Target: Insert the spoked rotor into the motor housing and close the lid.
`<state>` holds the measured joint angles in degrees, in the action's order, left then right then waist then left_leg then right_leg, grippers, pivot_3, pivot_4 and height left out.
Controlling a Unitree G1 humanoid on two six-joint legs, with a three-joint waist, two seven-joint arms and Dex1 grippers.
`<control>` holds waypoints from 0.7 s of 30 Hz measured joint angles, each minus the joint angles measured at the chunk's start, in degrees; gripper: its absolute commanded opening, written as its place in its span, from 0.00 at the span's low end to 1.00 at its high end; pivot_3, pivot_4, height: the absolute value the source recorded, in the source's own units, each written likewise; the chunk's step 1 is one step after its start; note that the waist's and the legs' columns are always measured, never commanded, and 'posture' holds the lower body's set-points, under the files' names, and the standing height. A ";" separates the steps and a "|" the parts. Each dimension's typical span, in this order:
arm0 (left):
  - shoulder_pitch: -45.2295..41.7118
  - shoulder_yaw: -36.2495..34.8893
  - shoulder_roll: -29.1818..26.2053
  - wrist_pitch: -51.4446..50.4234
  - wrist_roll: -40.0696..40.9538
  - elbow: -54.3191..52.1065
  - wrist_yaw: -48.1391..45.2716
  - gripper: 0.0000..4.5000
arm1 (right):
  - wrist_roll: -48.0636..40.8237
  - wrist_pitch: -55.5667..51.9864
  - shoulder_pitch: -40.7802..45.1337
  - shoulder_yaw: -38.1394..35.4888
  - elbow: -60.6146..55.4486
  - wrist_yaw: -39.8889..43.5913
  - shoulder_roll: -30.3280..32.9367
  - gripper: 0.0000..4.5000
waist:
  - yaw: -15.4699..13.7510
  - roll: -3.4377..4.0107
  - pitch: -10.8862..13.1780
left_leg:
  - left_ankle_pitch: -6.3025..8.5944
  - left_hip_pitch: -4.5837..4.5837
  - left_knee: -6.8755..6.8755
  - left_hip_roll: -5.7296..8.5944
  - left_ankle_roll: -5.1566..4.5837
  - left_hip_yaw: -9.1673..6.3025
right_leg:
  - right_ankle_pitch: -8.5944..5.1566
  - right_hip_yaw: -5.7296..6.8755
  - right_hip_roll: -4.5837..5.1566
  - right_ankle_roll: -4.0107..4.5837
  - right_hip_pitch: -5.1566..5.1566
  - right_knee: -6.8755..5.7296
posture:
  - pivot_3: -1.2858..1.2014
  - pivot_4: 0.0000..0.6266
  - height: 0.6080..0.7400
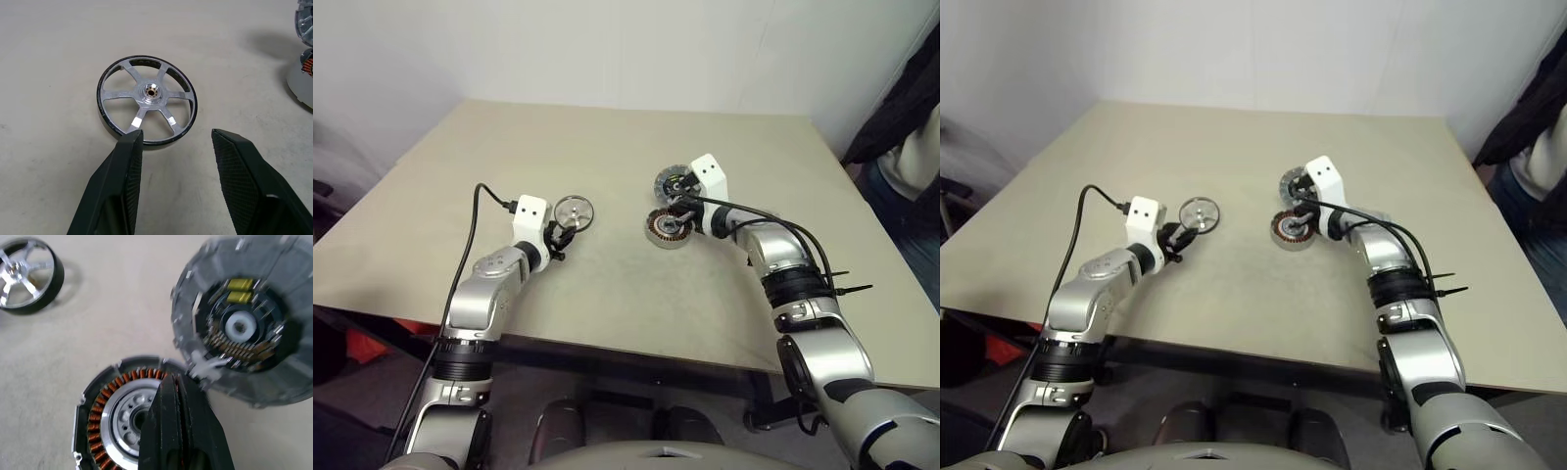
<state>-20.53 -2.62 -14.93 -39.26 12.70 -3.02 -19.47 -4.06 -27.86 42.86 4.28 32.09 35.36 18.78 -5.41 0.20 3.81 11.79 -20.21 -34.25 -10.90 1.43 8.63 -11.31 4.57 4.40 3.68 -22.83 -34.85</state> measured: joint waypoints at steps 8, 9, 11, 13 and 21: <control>0.01 -0.01 -0.09 0.00 -0.01 0.01 0.02 0.53 | 0.84 3.93 -0.68 0.12 4.57 -1.85 -1.07 0.01 | 0.00 0.00 -0.04 | -0.01 0.49 -0.02 0.02 0.03 -0.01 | -0.21 -0.01 0.00 -0.35 0.51 0.02 | 0.52 0.00 1.00; 0.02 0.00 -0.09 0.00 -0.01 0.01 0.02 0.53 | 0.66 3.35 -0.50 0.01 4.36 -1.75 -0.83 0.01 | -0.03 0.01 -0.04 | -0.01 0.48 -0.02 0.02 0.03 -0.02 | -0.20 -0.01 0.01 -0.35 0.50 0.02 | 0.52 0.00 1.00; 0.01 0.01 -0.08 0.00 -0.02 0.01 0.01 0.53 | 0.56 2.34 -0.10 -0.40 4.31 -1.75 -0.07 0.01 | -0.03 0.00 -0.04 | -0.02 0.42 -0.03 0.02 0.04 -0.03 | -0.19 -0.01 0.01 -0.33 0.47 0.02 | 0.52 0.00 1.00; 0.01 0.01 -0.08 0.02 -0.02 0.01 0.01 0.53 | 0.48 1.54 0.00 -1.02 2.96 -1.65 0.98 0.01 | -0.01 0.01 -0.03 | -0.02 0.27 -0.02 0.01 0.04 -0.03 | -0.04 -0.01 0.00 -0.08 0.32 0.01 | 0.52 0.00 1.00; -0.11 0.12 0.05 0.02 -0.02 0.03 -0.01 0.53 | -0.37 -0.93 0.45 -1.32 -2.97 -0.68 0.89 0.01 | 0.03 0.01 -0.03 | -0.11 -0.25 0.03 -0.02 0.19 -0.01 | 0.00 -0.01 -0.06 0.02 -0.23 0.02 | 0.52 0.00 1.00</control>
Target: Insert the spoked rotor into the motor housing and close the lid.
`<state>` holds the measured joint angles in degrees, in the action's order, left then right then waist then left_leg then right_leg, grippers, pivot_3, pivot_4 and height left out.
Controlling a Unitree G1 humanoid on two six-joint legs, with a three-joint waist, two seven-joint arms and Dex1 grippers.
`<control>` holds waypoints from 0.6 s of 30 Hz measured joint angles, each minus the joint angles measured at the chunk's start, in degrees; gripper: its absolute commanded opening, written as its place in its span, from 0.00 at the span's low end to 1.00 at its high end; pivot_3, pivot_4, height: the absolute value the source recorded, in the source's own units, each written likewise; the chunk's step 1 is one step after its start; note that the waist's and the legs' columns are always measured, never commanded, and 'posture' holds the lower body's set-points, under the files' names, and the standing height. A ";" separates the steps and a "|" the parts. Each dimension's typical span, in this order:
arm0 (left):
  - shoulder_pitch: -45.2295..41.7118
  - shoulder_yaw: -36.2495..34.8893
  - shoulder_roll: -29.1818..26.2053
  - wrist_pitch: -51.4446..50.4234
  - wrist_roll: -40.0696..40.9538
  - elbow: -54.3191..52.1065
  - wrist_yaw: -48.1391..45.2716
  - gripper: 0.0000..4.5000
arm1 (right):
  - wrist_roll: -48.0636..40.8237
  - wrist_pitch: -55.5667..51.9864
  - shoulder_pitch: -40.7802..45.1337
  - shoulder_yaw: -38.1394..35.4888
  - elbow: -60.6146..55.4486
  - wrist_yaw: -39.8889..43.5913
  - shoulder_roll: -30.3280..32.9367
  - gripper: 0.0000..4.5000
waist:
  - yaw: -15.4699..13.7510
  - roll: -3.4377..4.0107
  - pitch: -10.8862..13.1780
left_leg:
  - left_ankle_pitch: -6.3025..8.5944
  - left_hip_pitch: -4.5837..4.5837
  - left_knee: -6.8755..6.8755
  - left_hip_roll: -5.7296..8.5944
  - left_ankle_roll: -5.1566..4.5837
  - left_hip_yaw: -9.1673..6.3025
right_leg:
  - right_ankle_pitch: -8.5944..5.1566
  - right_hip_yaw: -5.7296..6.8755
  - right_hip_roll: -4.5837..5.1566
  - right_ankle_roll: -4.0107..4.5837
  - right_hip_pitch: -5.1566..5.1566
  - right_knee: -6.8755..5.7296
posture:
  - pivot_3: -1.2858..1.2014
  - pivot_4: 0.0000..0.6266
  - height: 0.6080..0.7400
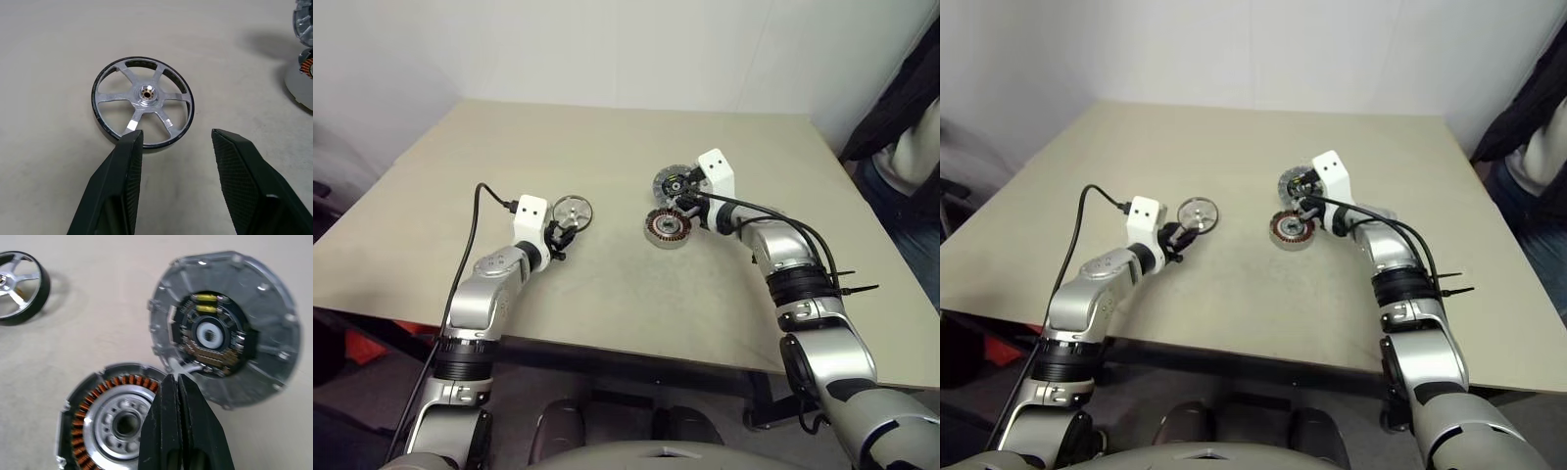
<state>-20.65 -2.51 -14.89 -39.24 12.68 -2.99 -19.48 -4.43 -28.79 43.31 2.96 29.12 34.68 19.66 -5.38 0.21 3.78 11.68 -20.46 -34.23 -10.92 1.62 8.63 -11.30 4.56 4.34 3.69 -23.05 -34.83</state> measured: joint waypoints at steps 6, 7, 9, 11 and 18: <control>0.06 -0.04 -0.11 0.00 0.00 0.00 0.02 0.53 | 0.81 0.76 -3.59 1.86 1.19 -1.15 -2.46 0.01 | -0.04 -0.02 -0.01 | 0.01 0.28 -0.02 0.00 0.00 0.00 | -0.01 -0.02 0.02 -0.02 0.26 0.00 | 0.52 0.00 1.00; 0.06 -0.02 -0.10 -0.01 0.01 0.00 0.02 0.53 | 1.03 1.19 -3.48 1.99 1.77 -1.59 -2.62 0.01 | 0.01 -0.02 -0.02 | 0.10 0.47 -0.01 -0.01 -0.14 0.01 | -0.02 -0.01 0.02 -0.03 0.47 0.01 | 0.52 0.00 1.00; 0.06 -0.03 -0.14 -0.01 0.01 -0.02 0.02 0.53 | 1.06 1.30 -3.34 1.84 2.27 -2.33 -2.67 0.01 | 0.02 -0.01 -0.01 | 0.11 0.72 -0.01 0.00 -0.15 0.00 | -0.23 -0.01 0.02 -0.39 0.69 0.03 | 0.52 0.00 1.00; 0.07 -0.11 -0.29 -0.01 0.01 -0.02 0.02 0.53 | 0.95 0.85 -3.07 1.63 2.34 -2.30 -2.59 0.01 | -0.04 -0.01 -0.01 | 0.10 0.73 -0.01 0.02 -0.14 -0.02 | -0.23 -0.01 0.02 -0.40 0.73 0.05 | 0.52 0.00 1.00; 0.07 -0.11 -0.28 -0.01 0.03 -0.01 0.02 0.53 | -0.07 -0.28 -1.17 0.01 2.17 -1.89 -0.70 0.01 | -0.03 -0.01 0.00 | 0.08 0.31 -0.01 0.01 -0.12 -0.03 | 0.00 -0.01 0.02 -0.02 0.32 0.00 | 0.52 0.00 1.00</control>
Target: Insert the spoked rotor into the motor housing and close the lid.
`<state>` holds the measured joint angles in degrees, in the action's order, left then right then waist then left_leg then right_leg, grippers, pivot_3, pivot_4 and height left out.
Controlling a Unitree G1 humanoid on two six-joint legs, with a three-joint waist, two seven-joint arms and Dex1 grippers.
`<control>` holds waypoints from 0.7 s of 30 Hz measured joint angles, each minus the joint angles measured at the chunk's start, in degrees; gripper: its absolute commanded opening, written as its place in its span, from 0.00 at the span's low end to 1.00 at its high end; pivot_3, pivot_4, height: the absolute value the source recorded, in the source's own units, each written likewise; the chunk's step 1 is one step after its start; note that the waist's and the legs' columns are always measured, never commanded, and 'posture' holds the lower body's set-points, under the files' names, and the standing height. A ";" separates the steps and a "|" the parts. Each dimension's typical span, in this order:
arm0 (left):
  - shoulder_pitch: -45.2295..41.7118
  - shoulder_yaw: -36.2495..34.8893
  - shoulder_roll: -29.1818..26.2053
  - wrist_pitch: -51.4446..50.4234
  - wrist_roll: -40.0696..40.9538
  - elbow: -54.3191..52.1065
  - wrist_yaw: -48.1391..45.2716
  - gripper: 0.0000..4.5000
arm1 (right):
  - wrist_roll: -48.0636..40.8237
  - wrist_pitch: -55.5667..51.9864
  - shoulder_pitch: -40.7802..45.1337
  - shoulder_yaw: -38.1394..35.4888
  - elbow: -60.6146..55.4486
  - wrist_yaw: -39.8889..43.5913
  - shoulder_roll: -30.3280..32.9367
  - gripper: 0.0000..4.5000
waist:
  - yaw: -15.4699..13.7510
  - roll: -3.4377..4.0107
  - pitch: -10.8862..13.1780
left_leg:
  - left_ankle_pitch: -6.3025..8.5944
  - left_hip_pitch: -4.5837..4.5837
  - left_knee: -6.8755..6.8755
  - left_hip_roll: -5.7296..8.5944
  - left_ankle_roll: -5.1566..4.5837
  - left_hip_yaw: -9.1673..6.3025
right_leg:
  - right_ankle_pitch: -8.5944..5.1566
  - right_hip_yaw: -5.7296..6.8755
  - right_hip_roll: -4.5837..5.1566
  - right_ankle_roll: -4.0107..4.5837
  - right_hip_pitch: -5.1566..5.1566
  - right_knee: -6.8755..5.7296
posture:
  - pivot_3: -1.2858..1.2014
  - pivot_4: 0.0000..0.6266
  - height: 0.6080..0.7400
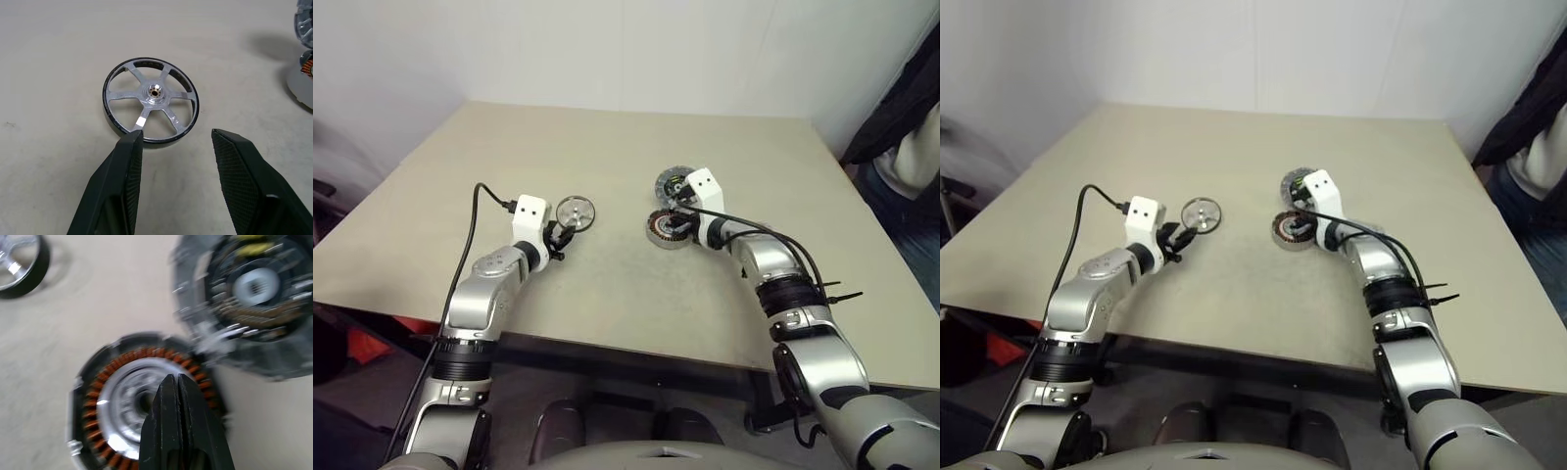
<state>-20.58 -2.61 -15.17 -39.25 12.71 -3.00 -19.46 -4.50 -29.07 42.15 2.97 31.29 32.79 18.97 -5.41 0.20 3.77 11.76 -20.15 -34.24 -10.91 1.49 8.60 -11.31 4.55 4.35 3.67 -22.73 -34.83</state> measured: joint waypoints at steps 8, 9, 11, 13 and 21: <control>2.46 -4.51 0.16 -2.20 3.88 -0.48 0.02 0.53 | -2.52 -3.62 -0.24 -0.76 -11.33 4.72 4.00 0.01 | 0.02 0.00 0.00 | -0.07 -0.51 0.01 -0.01 0.11 0.02 | 0.00 0.00 -0.02 0.01 -0.49 0.04 | 0.52 0.00 1.00; 3.04 -5.62 0.04 -2.65 4.51 -0.55 0.03 0.53 | -2.71 -3.89 -0.61 -0.76 -12.53 5.31 4.56 0.01 | -0.03 0.00 0.00 | -0.07 -0.51 0.01 -0.01 0.11 0.03 | 0.00 0.00 -0.02 0.01 -0.48 0.04 | 0.52 0.00 1.00; 3.51 -8.26 -0.31 -3.57 6.10 -0.54 0.32 0.53 | -3.28 -4.20 -1.38 -0.78 -14.12 6.18 5.57 0.01 | -0.06 0.00 0.00 | -0.05 -0.49 0.00 -0.01 0.07 0.03 | 0.00 0.00 -0.02 0.01 -0.46 0.03 | 0.52 0.00 1.00; 3.47 -11.11 -0.43 -3.73 7.56 -0.26 0.84 0.53 | -3.41 -4.44 -1.76 -0.78 -14.25 6.28 5.73 0.01 | -0.04 0.00 0.00 | 0.00 -0.41 -0.01 -0.01 -0.02 0.03 | 0.00 0.00 -0.02 0.01 -0.41 0.01 | 0.52 0.00 1.00; -3.14 -17.58 1.74 -2.29 10.56 10.19 3.75 0.53 | -3.50 -4.86 -2.43 -0.74 -14.32 5.80 5.79 0.01 | -0.20 -0.01 0.00 | 0.00 -0.31 -0.03 0.05 -0.03 0.00 | 0.00 0.00 0.00 -0.02 -0.25 0.05 | 0.52 0.00 1.00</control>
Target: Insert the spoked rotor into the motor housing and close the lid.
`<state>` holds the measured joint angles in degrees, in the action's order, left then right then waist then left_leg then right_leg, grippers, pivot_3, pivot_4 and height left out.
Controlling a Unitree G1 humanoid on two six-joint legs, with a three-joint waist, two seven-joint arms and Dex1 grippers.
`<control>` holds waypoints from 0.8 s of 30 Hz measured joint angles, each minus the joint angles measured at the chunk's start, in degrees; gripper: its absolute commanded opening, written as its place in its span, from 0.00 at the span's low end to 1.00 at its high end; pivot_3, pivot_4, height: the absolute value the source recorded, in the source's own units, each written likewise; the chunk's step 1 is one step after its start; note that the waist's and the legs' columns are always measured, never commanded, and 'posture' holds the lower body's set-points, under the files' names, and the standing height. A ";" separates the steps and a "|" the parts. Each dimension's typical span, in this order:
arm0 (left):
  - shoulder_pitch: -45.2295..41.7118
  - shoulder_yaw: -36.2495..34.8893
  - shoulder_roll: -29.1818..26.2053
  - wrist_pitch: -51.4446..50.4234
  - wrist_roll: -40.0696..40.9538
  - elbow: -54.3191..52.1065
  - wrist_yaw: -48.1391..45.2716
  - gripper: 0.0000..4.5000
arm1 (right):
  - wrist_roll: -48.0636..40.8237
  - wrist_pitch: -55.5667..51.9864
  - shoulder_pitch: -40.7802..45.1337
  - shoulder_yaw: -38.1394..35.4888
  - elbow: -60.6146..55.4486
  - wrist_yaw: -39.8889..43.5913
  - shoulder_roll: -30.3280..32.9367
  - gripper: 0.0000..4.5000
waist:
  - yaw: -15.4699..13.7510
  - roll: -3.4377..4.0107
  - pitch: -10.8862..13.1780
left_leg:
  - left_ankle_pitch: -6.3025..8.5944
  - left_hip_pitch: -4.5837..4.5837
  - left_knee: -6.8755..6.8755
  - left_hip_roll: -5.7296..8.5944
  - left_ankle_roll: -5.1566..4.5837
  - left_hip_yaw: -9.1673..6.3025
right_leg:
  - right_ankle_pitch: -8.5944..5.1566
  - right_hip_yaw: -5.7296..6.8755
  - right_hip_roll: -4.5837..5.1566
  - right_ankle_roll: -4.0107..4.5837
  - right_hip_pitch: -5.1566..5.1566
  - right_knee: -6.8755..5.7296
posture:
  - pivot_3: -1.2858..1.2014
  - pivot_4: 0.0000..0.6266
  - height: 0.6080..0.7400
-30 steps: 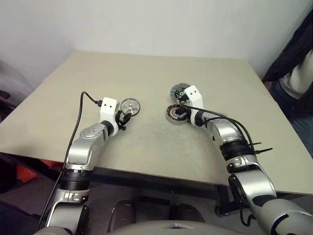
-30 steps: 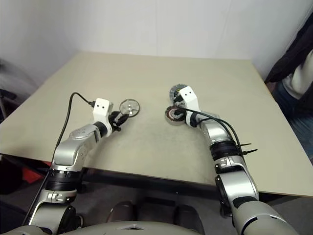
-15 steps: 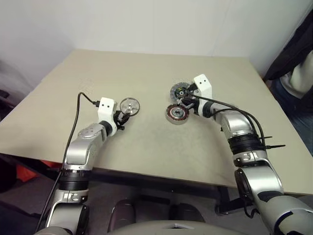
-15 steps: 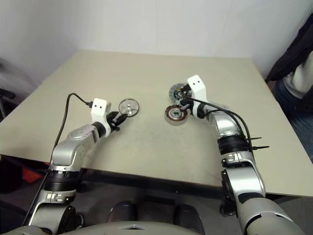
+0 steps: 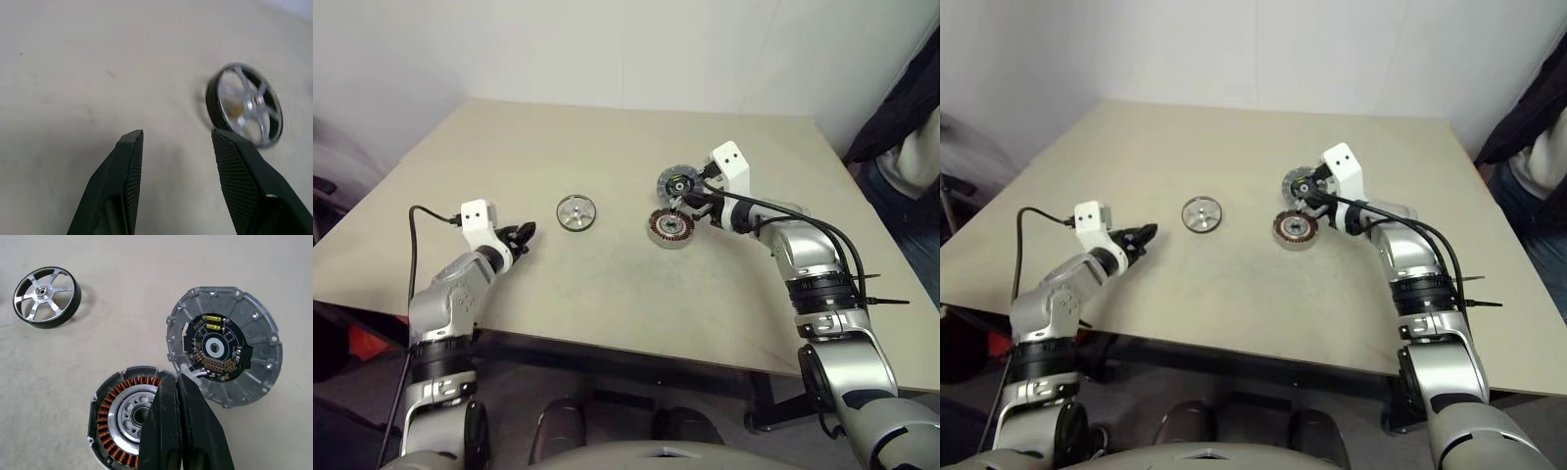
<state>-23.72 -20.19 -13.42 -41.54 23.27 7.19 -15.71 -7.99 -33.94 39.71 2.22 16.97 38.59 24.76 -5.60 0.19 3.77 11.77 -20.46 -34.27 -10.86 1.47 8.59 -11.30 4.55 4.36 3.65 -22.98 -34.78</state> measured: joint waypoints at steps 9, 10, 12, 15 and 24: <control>-9.04 0.64 2.89 4.00 0.19 14.75 0.14 0.53 | -0.01 0.08 -0.01 0.01 0.00 -0.03 0.02 0.01 | 0.00 -0.01 0.00 | -0.01 -0.20 0.01 -0.01 0.00 0.00 | 0.01 0.01 -0.01 0.01 -0.17 0.01 | 0.52 0.00 1.00; -9.82 0.72 3.05 4.49 0.20 16.11 -0.04 0.53 | -0.03 0.08 -0.02 0.01 0.00 -0.03 0.00 0.01 | -0.03 -0.01 0.00 | -0.01 -0.20 0.00 -0.01 0.00 -0.01 | 0.01 0.01 -0.01 0.01 -0.17 0.01 | 0.52 0.00 1.00; -11.35 0.67 3.24 5.54 0.22 19.24 -0.39 0.53 | -0.03 0.09 -0.02 0.00 0.00 -0.10 0.02 0.01 | -0.02 -0.01 0.00 | -0.01 -0.19 0.00 -0.01 0.00 0.00 | 0.01 0.01 0.00 0.01 -0.17 0.00 | 0.52 0.00 1.00; -13.20 0.44 3.71 6.05 0.61 23.70 -1.36 0.53 | -0.03 0.09 -0.02 -0.01 0.00 -0.18 0.04 0.01 | -0.03 -0.01 0.00 | -0.01 -0.19 0.00 -0.01 0.00 0.00 | 0.01 0.01 0.00 0.01 -0.17 0.00 | 0.52 0.00 1.00; -15.45 0.25 5.14 5.25 3.41 29.13 -5.43 0.53 | -0.04 -0.14 -0.03 -0.03 0.00 -1.28 0.03 0.01 | -0.09 -0.01 0.01 | -0.01 -0.20 0.00 -0.01 0.00 0.00 | 0.01 0.01 0.01 0.02 -0.17 0.00 | 0.52 0.00 1.00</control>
<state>-39.16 -19.94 -8.28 -36.29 26.68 36.32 -21.14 -8.03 -34.07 39.68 2.20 16.97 37.31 24.79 -5.70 0.18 3.78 11.75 -20.65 -34.27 -10.87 1.47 8.59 -11.30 4.56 4.36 3.67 -23.15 -34.78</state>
